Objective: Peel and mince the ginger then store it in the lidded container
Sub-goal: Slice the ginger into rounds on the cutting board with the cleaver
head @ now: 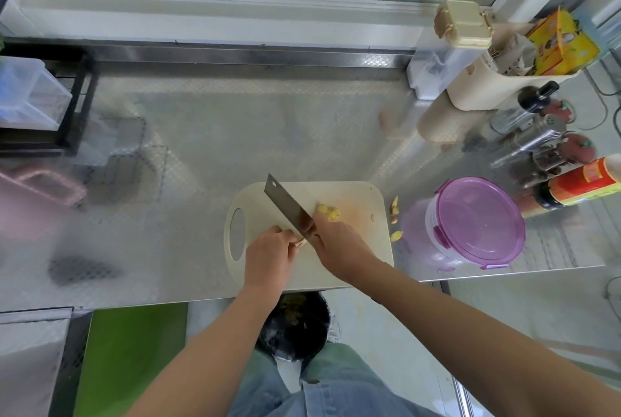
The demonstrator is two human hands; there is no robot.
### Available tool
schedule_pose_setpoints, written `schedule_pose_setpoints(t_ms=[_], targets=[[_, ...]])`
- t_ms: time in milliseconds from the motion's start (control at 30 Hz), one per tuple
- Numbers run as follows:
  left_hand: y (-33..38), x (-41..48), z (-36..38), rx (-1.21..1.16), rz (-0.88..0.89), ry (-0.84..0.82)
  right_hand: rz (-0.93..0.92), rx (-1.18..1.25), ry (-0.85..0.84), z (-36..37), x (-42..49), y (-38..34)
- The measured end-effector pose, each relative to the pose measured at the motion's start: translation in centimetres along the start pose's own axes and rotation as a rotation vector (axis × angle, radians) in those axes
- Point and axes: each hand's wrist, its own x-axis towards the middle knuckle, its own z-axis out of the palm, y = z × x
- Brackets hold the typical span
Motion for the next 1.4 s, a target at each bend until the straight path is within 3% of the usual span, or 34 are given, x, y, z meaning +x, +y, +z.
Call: schedule_pose_setpoints(t_ms=[400, 933, 1400], targets=[[0.0, 0.5, 0.3, 0.052, -0.025, -0.018, 0.060, -0.133, -0.012, 0.8, -0.8, -0.9], [-0.1, 0.8, 0.5, 0.160, 0.025, -0.133, 0.060, -0.122, 0.025, 1.4, -0.6, -1.4], [0.2, 1.3, 0.7, 0.217, 0.022, -0.180, 0.082, -0.128, -0.049, 0.6, 1.1, -3.5]])
